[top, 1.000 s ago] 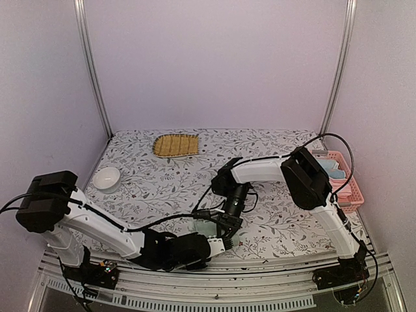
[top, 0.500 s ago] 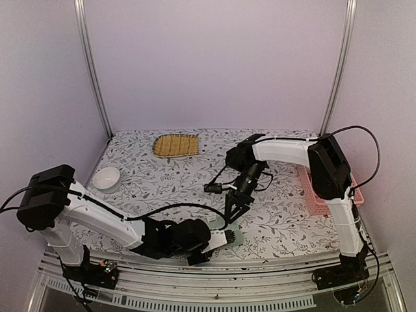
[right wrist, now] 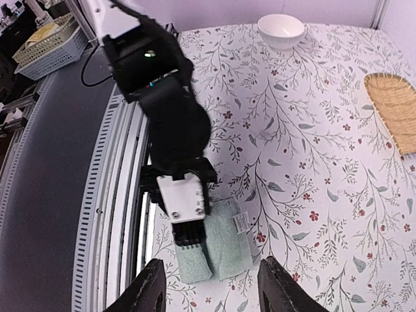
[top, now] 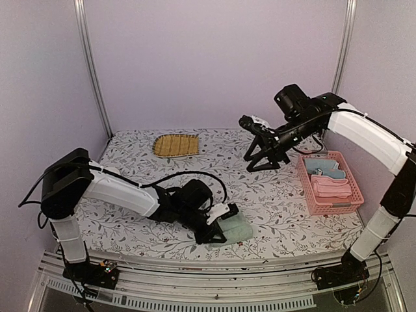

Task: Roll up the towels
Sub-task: Roll the towel at the center of the board.

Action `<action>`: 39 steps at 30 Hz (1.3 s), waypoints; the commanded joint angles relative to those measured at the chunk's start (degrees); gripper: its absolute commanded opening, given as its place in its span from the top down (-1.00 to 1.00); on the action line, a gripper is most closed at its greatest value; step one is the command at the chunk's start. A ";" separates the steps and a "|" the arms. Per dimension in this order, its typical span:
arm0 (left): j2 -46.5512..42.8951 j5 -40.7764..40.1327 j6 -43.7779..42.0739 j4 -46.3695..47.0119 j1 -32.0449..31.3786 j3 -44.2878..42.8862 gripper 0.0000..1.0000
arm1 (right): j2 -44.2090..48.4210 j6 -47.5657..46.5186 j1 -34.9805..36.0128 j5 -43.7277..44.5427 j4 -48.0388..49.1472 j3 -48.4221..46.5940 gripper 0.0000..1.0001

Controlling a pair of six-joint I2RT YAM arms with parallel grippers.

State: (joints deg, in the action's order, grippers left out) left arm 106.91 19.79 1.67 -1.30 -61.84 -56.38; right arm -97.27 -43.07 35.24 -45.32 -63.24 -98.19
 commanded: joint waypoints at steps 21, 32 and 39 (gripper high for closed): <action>13.12 23.71 8.04 -15.66 11.76 -5.23 0.79 | 5.04 -2.68 20.95 30.49 34.93 39.19 -0.04; 13.98 23.91 8.02 -15.49 12.05 -5.93 0.79 | -3.88 -4.89 23.57 34.72 40.18 40.39 0.06; 7.44 16.35 9.12 -12.17 12.94 -3.04 0.33 | -6.33 -3.99 23.48 28.67 35.54 40.00 0.67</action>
State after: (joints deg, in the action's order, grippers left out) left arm 116.36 46.89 10.00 -8.71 -50.17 -63.70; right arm -100.86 -47.68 58.24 -12.99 -23.68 -58.98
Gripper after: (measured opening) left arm 0.280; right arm 0.225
